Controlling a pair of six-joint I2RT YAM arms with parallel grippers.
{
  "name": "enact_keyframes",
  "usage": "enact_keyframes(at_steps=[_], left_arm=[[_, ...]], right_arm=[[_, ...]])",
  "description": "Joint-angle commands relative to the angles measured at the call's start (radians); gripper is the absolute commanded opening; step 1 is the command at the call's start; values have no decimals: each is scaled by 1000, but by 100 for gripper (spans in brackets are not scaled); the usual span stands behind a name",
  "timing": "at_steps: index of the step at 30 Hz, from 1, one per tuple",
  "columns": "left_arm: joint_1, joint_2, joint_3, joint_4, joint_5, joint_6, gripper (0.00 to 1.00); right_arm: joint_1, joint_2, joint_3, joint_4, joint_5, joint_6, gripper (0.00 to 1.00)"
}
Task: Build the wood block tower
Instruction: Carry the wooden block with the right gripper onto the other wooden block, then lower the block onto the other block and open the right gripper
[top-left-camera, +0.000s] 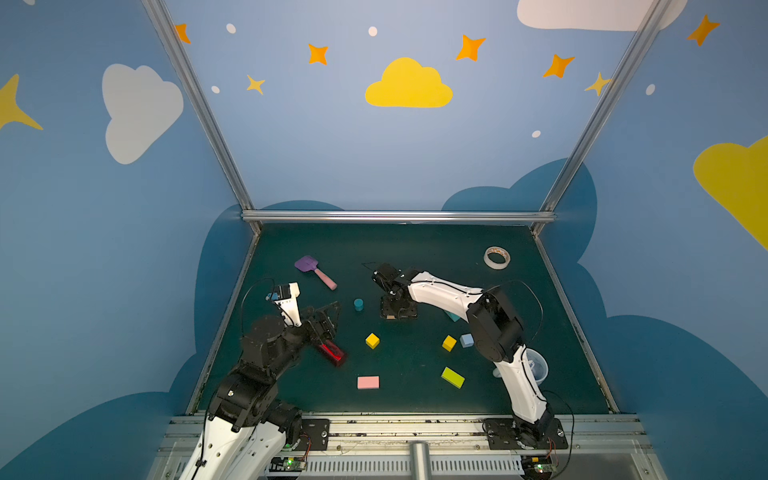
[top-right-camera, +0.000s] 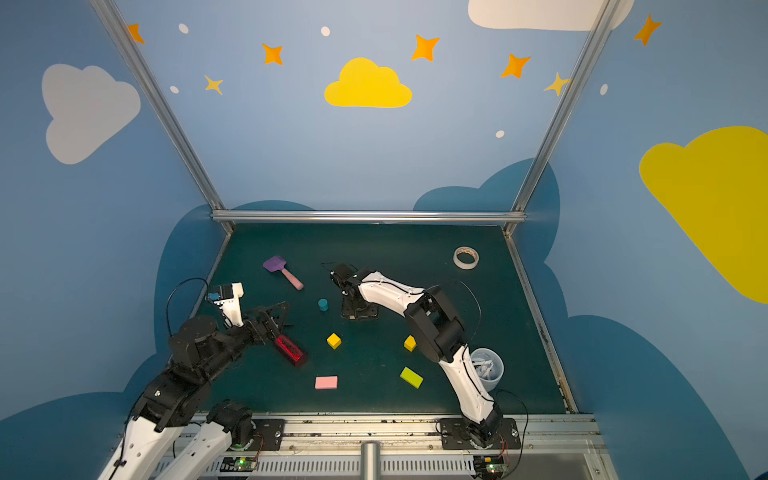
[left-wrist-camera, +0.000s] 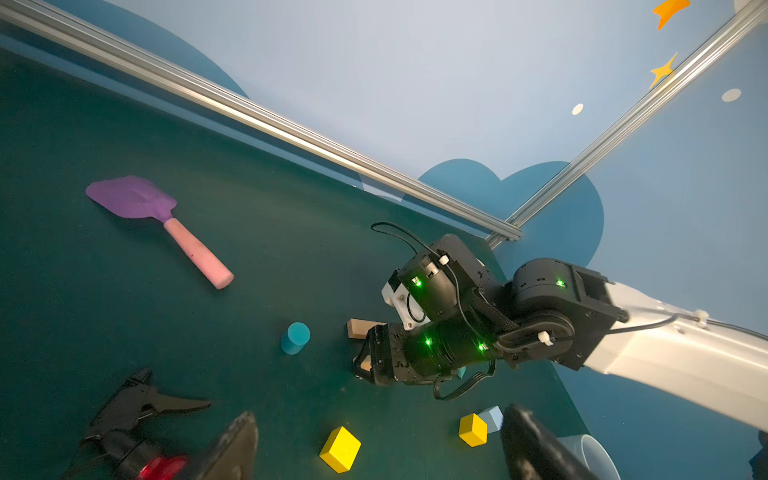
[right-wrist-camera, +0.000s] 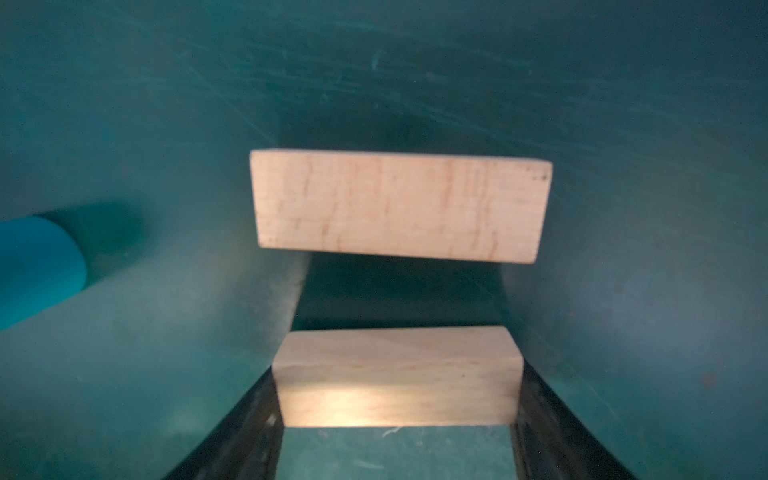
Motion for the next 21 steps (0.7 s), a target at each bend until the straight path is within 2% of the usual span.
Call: enact_keyframes(at_steps=[1, 21], left_arm=[[-2, -9, -4, 20, 3, 9, 91], [-1, -31, -14, 23, -7, 10, 91]], right_arm=[[-13, 54, 9, 5, 24, 29, 36], [-25, 125, 114, -36, 62, 10, 45]])
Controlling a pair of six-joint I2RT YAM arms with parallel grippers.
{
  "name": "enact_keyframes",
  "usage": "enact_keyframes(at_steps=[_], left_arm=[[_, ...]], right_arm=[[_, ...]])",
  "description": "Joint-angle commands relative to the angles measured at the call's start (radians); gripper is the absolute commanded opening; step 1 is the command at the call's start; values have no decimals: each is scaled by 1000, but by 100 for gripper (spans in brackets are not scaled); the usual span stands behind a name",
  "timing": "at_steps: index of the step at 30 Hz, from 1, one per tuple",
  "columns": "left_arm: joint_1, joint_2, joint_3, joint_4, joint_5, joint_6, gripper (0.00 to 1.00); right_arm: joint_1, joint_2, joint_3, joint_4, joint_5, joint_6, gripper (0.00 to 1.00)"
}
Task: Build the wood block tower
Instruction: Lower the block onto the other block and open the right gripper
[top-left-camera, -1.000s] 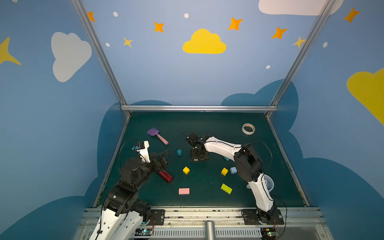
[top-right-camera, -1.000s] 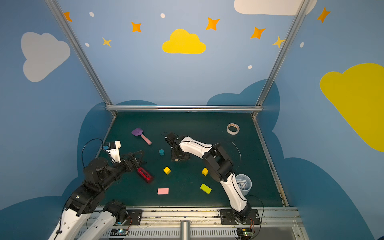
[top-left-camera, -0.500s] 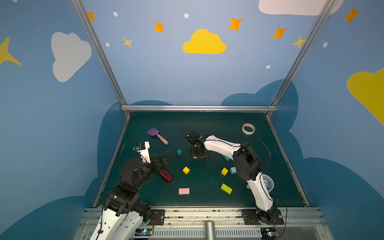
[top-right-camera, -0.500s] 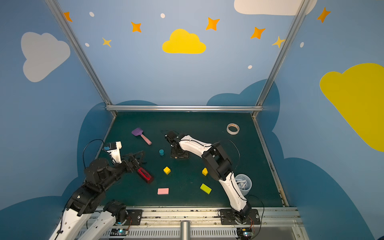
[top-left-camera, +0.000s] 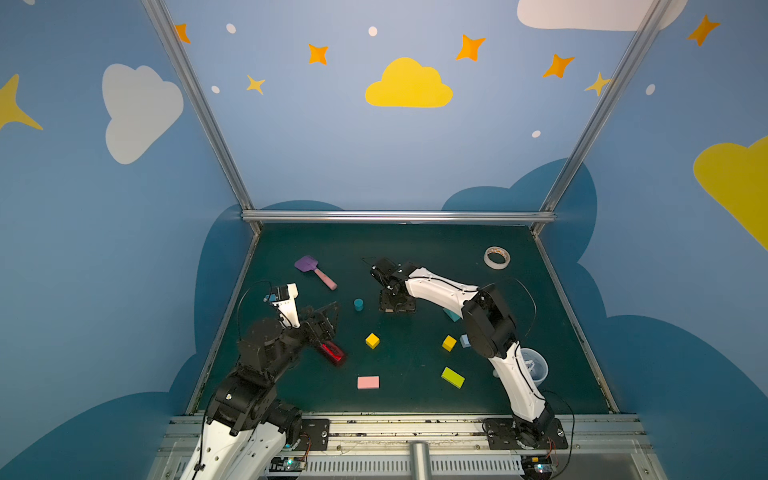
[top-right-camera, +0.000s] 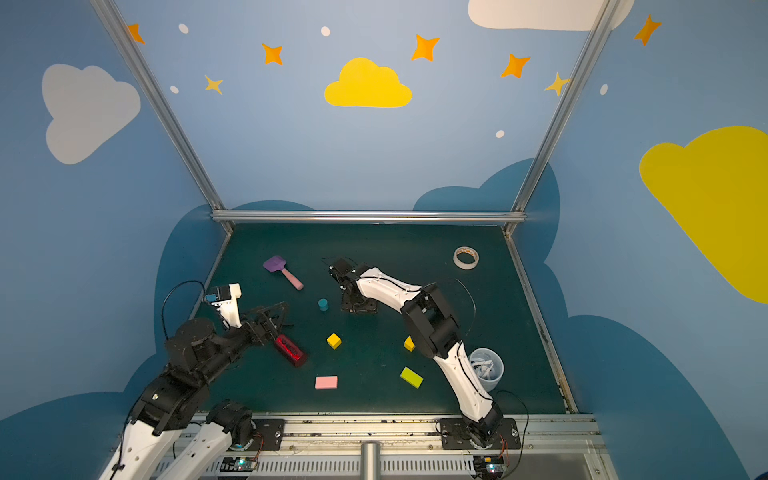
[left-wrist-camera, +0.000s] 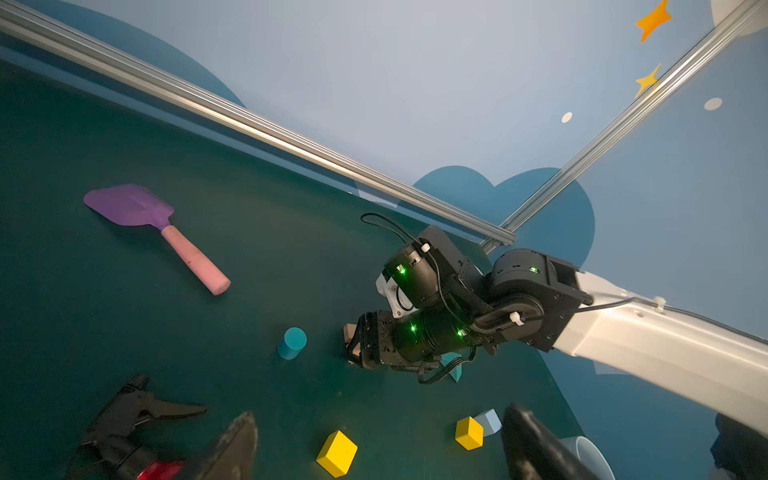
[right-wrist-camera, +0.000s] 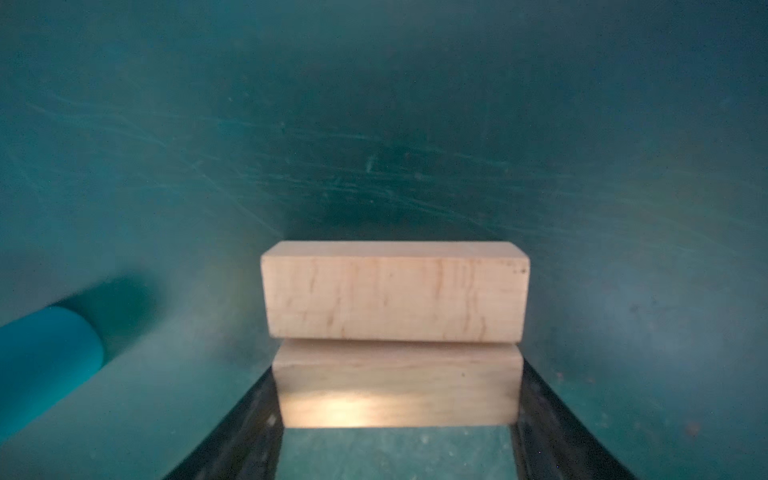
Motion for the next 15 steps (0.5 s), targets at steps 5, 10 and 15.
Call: enact_keyframes(at_steps=[5, 10, 15], left_arm=[[-4, -10, -13, 17, -6, 10, 91], [-1, -9, -14, 17, -6, 10, 91], [-1, -12, -13, 17, -5, 10, 91]], right_arm=[[-11, 64, 17, -13, 9, 9, 49], [-11, 67, 16, -14, 4, 20, 53], [-12, 72, 16, -10, -2, 31, 57]])
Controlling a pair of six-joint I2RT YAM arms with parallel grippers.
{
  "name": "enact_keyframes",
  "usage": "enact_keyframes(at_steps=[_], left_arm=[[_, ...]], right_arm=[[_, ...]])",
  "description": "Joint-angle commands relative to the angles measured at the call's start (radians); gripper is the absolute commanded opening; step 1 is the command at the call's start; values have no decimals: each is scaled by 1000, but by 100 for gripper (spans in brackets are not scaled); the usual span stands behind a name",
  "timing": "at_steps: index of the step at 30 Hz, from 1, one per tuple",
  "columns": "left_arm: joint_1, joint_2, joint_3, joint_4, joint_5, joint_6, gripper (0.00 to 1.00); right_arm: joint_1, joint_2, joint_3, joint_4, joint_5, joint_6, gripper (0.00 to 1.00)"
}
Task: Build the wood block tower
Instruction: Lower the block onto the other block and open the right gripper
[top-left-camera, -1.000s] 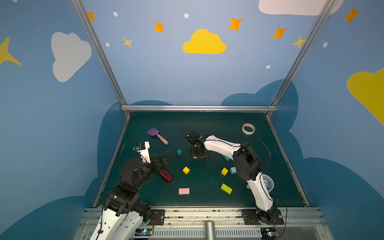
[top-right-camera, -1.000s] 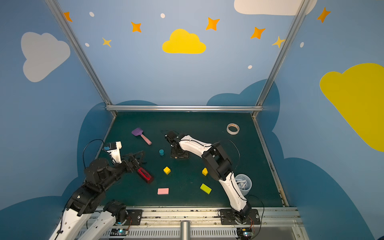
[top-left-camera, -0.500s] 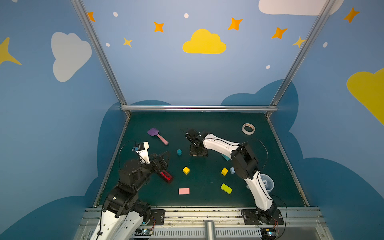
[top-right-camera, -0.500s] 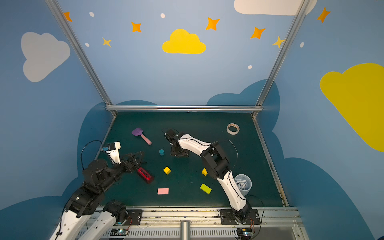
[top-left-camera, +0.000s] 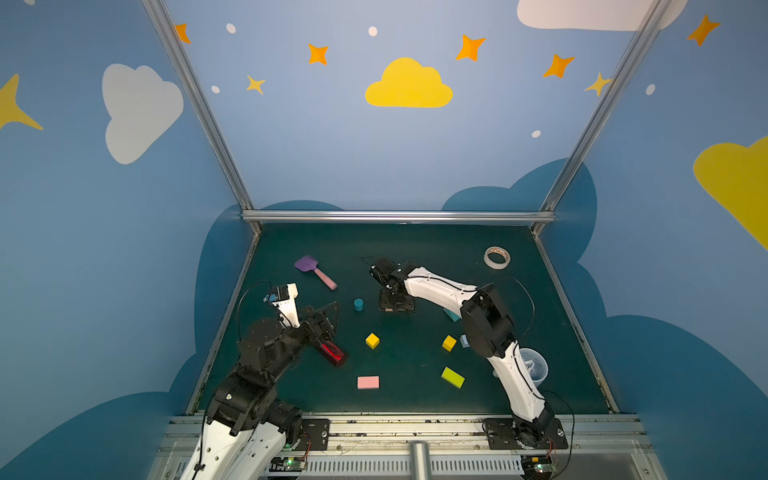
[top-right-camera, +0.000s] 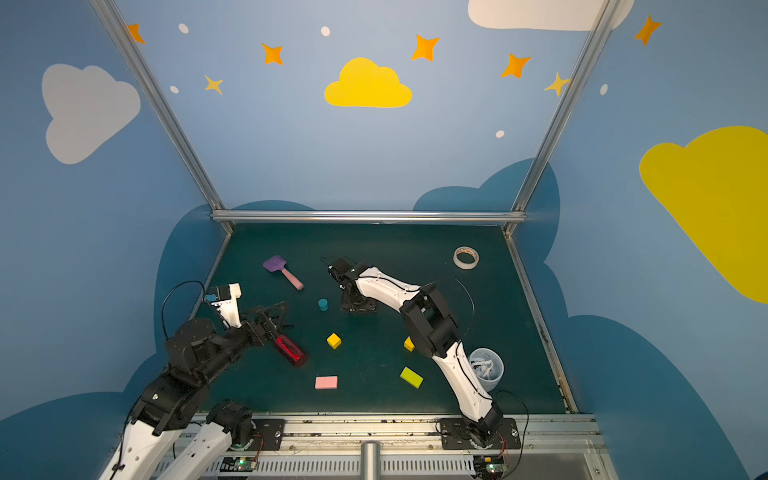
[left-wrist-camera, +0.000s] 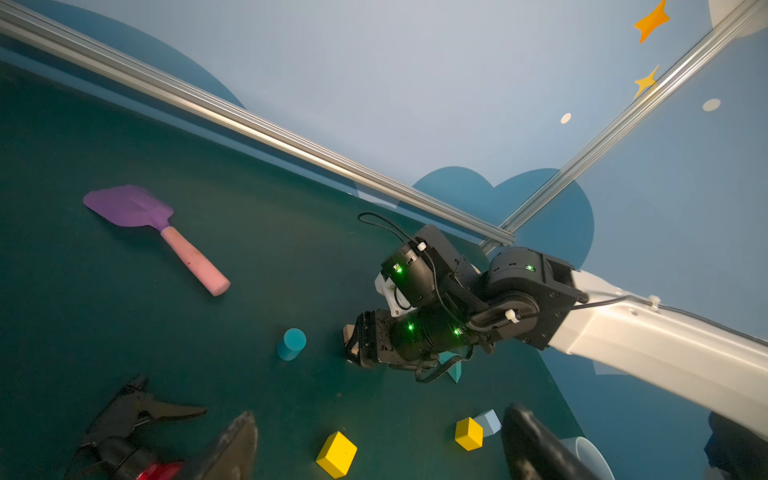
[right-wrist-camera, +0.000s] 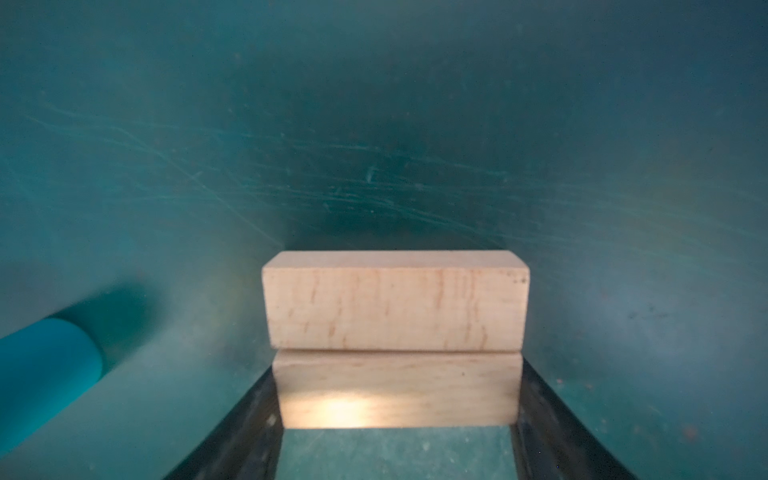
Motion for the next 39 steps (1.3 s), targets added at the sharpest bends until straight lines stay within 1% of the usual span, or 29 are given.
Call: enact_keyframes(at_steps=[1, 5, 10, 14, 17, 21, 27, 39], left_arm=[[-3, -11, -13, 16, -5, 10, 91], [-3, -10, -13, 16, -5, 9, 91], [-2, -9, -14, 20, -2, 10, 91], [-1, -8, -15, 21, 1, 10, 91], [-3, -8, -15, 21, 0, 10, 91], [-2, -10, -14, 17, 0, 10, 91], [-2, -9, -15, 17, -2, 10, 91], [-4, -9, -18, 16, -1, 9, 91]], right_arm=[[-12, 62, -2, 1, -8, 17, 58], [-13, 66, -1, 4, -13, 25, 64], [-14, 65, -3, 8, -18, 28, 68], [-13, 66, -3, 8, -21, 29, 74], [-13, 66, -9, 13, -25, 30, 82], [-13, 66, -15, 23, -34, 33, 87], [-14, 60, -23, 32, -41, 33, 91], [-11, 6, -52, 42, -18, 23, 91]])
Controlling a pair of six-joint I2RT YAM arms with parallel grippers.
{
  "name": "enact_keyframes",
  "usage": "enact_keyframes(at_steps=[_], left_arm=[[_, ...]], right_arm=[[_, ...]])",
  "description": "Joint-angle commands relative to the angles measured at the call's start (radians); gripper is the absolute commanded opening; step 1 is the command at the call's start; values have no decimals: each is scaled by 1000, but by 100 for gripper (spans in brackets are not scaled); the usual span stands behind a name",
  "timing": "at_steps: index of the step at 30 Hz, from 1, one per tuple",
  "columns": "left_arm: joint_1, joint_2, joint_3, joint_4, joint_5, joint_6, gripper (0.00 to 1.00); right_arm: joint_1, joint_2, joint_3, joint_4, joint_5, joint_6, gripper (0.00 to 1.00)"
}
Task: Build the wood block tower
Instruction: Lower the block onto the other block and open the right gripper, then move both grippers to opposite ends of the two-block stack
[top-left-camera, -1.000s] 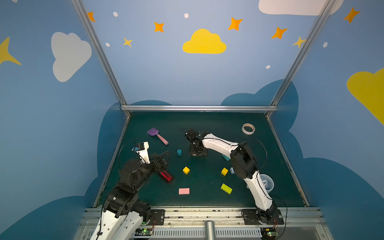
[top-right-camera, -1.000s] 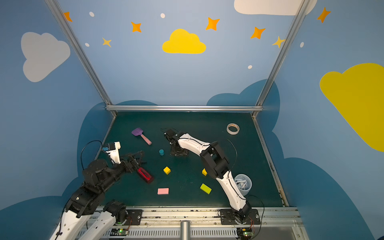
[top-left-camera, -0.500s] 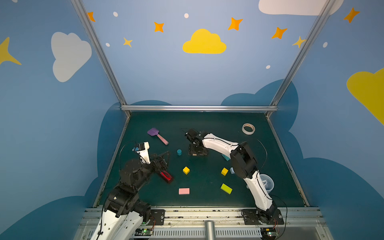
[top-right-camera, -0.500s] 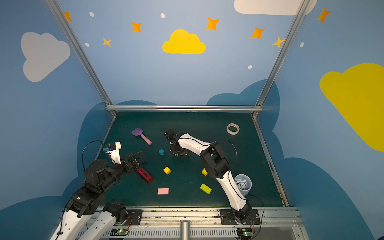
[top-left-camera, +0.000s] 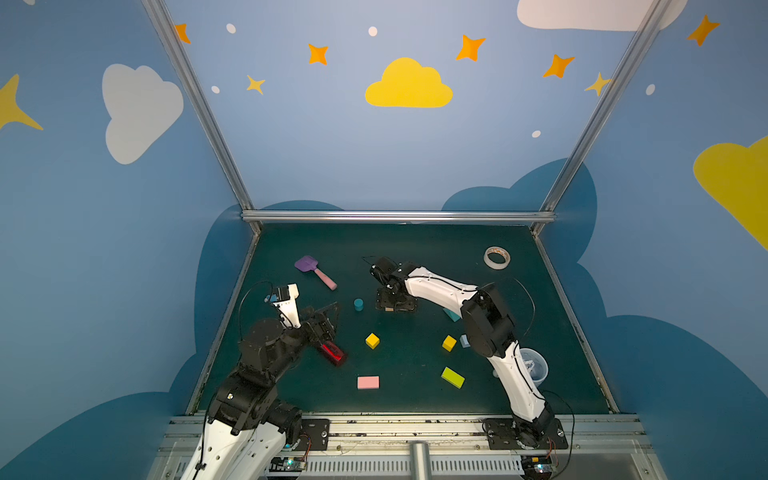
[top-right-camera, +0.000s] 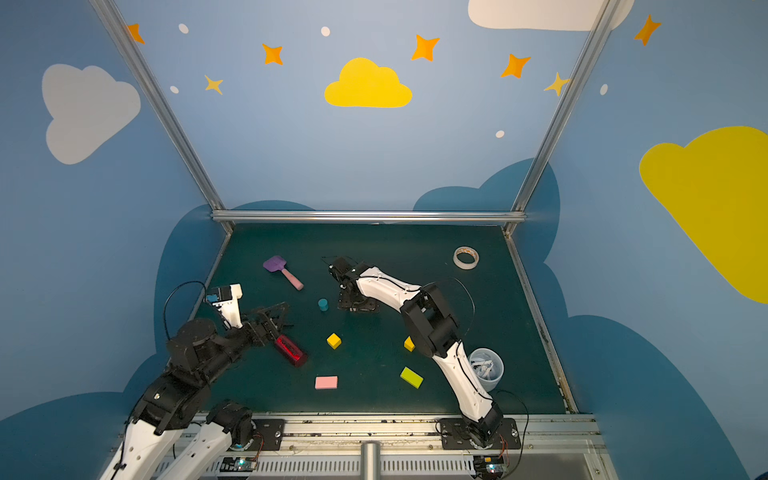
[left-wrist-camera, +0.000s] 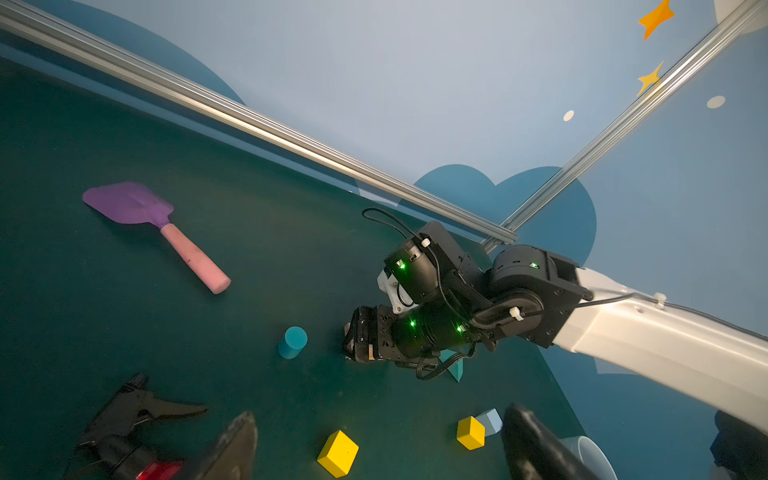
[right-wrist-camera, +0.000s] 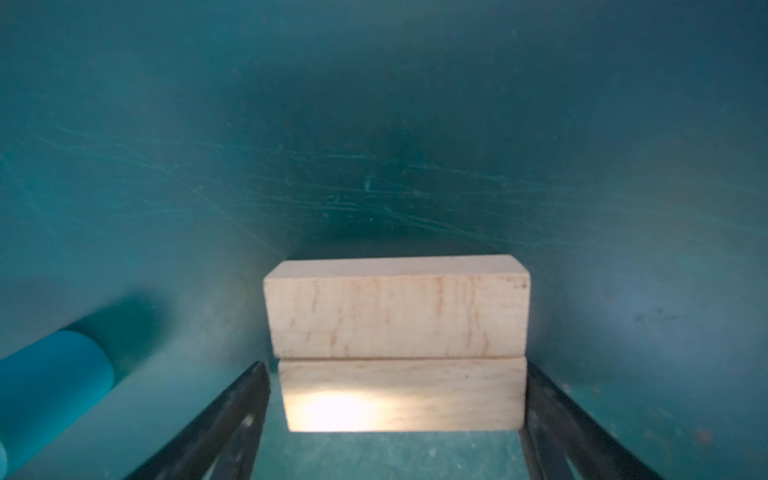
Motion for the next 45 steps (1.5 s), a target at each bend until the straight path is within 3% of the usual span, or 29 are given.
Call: enact_keyframes(at_steps=[1, 18, 32, 38, 40, 41, 45], left_arm=[[-4, -9, -4, 10, -1, 8, 91], [-4, -17, -6, 8, 1, 4, 91], [-3, -28, -11, 8, -4, -1, 91], [-3, 59, -5, 83, 75, -35, 50], [-4, 135, 21, 107, 134, -62, 37], [-5, 184, 44, 114, 157, -77, 31], [-16, 412, 166, 86, 239, -107, 8]], right_arm=[[-5, 4, -40, 21, 2, -6, 91], [13, -48, 5, -63, 87, -35, 91], [35, -162, -8, -8, 45, -75, 91], [9, -323, -118, 59, 20, -102, 91], [-16, -390, -187, 104, -12, -114, 84], [-34, -422, -223, 126, -31, -118, 73], [-105, -535, -361, 207, -120, -151, 5]])
